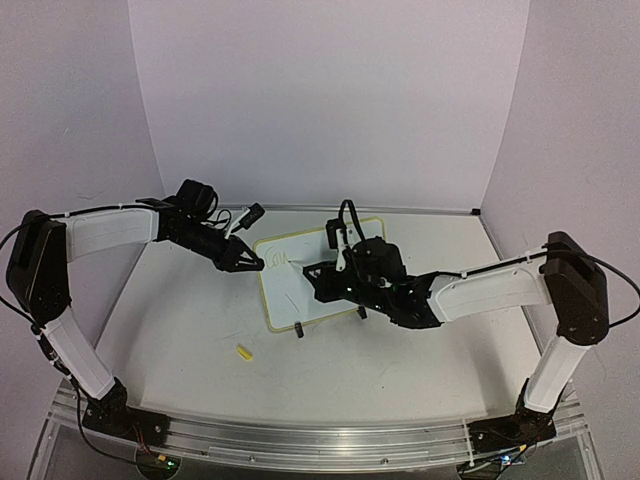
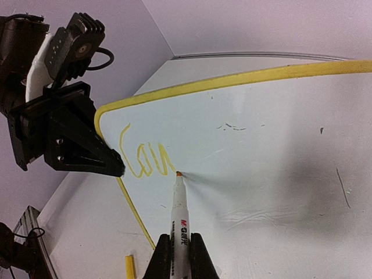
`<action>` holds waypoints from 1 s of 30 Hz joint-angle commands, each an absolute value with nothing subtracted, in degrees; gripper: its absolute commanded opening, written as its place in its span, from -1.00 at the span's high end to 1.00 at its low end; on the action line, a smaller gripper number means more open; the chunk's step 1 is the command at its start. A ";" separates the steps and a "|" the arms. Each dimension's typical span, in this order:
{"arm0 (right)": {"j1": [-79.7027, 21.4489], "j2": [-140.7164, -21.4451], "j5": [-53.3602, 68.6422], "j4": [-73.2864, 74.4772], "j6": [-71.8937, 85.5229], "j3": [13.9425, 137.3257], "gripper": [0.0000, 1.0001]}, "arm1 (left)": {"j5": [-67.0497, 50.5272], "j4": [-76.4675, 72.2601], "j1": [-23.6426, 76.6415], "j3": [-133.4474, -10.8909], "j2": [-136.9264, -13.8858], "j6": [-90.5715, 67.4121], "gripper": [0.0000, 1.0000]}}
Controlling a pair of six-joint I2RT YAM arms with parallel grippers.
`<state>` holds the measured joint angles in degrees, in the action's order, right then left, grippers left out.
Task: Write a sentence on the whiteboard
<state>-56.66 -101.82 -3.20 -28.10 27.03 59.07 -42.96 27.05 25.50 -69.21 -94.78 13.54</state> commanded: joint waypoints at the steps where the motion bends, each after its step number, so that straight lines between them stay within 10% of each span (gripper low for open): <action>1: -55.82 -100.05 -6.81 -26.37 26.72 59.21 1.00 | -37.44 28.58 25.58 -69.70 -93.44 15.96 1.00; 30: -49.46 -94.71 13.98 -31.90 26.14 55.64 1.00 | -36.14 29.37 26.28 -69.95 -93.66 16.26 1.00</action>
